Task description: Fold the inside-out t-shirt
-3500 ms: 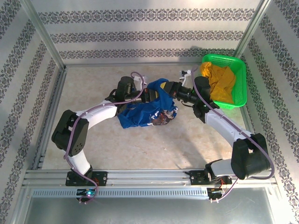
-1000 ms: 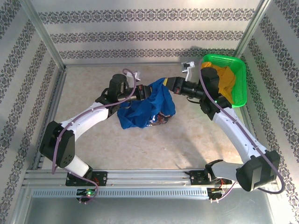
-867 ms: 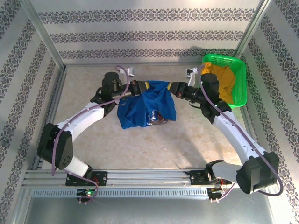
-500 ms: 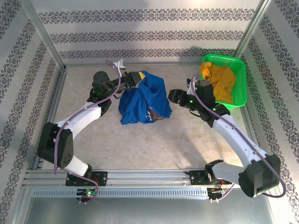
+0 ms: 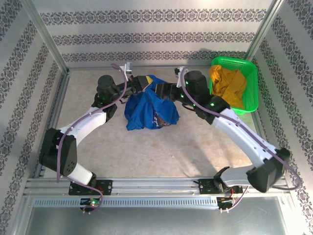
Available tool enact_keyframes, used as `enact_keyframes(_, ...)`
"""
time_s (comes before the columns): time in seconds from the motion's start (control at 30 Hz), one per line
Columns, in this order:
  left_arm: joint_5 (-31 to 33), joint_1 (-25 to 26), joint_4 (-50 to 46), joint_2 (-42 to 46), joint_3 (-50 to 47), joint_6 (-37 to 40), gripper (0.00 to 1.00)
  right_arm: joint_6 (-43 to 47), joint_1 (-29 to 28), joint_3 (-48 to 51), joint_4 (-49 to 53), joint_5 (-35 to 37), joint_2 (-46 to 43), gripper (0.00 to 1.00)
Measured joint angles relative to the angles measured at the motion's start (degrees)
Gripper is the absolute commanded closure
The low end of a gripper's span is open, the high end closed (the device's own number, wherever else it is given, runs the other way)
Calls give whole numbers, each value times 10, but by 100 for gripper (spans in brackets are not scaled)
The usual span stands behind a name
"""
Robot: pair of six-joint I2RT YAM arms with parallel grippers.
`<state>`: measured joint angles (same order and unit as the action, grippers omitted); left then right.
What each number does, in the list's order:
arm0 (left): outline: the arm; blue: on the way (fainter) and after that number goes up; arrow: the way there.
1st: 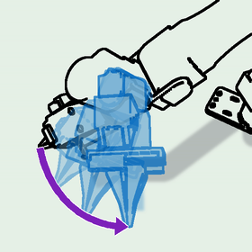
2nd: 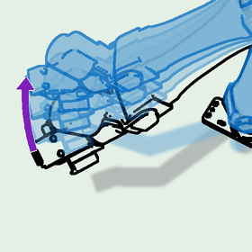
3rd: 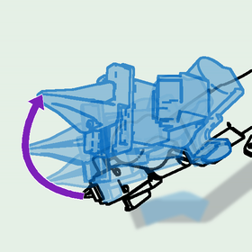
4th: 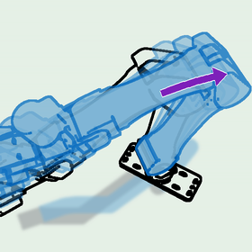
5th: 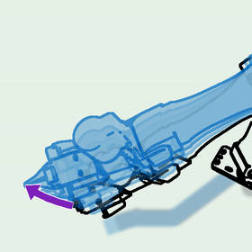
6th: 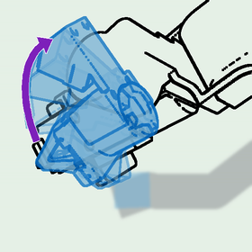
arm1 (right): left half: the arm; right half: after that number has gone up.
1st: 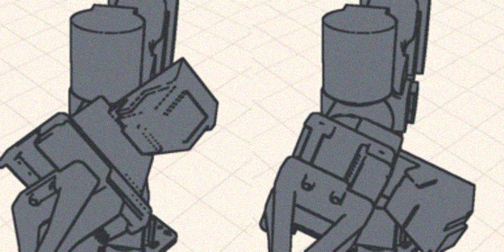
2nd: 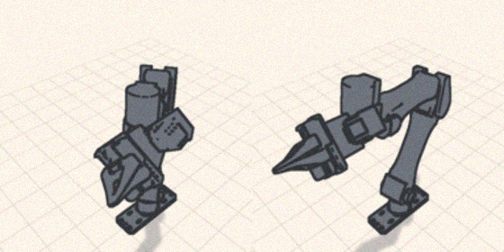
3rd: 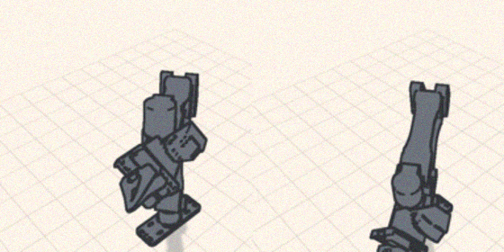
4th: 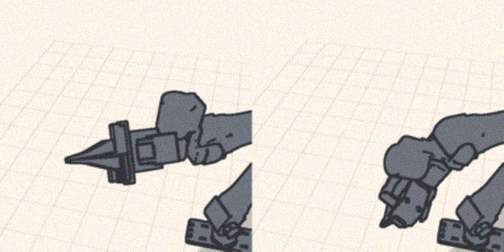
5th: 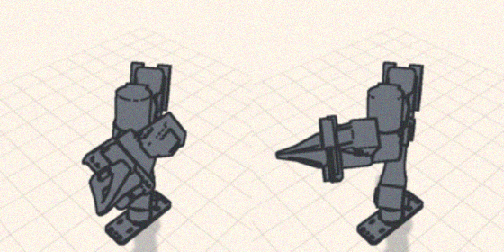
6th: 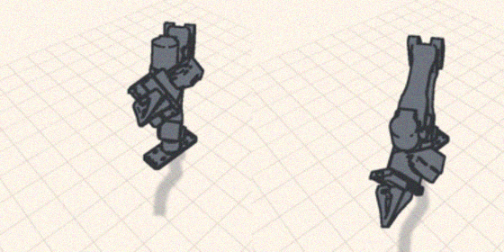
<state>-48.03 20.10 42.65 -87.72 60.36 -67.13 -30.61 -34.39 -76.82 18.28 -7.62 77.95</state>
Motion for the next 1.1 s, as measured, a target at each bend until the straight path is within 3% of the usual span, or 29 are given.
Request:
enact_keyframes(0.07, 0, 4, 0, 0, 0, 0, 100, 8, 0, -18, 0, 3, 37, 45)
enact_keyframes(0.17, 0, 5, 0, 0, -1, -1, 100, 14, 5, -28, -8, 1, 70, 94)
enact_keyframes(0.2, 0, 5, 0, 0, -3, -2, 100, 15, 8, -27, -9, -3, 75, 100)
enact_keyframes(0.4, 9, 1, -8, 0, -31, -1, 100, 4, 71, -6, -19, -79, 53, 100)
enact_keyframes(0.57, 31, -9, -103, 0, -39, 69, 98, -23, 102, 33, -31, -205, -8, 100)
enact_keyframes(0.7, 34, -8, -184, -7, -9, 158, 84, -73, 103, 71, -92, -282, -31, 100)
enact_keyframes(0.93, 48, -15, -284, -44, -5, 241, 59, -243, 142, 210, -374, -341, -8, 100)
enact_keyframes(1.0, 55, -15, -308, -24, -21, 253, 51, -281, 159, 240, -427, -340, 7, 100)
enact_keyframes(1.1, 68, -15, -337, 42, -43, 260, 48, -314, 176, 274, -473, -338, 15, 100)
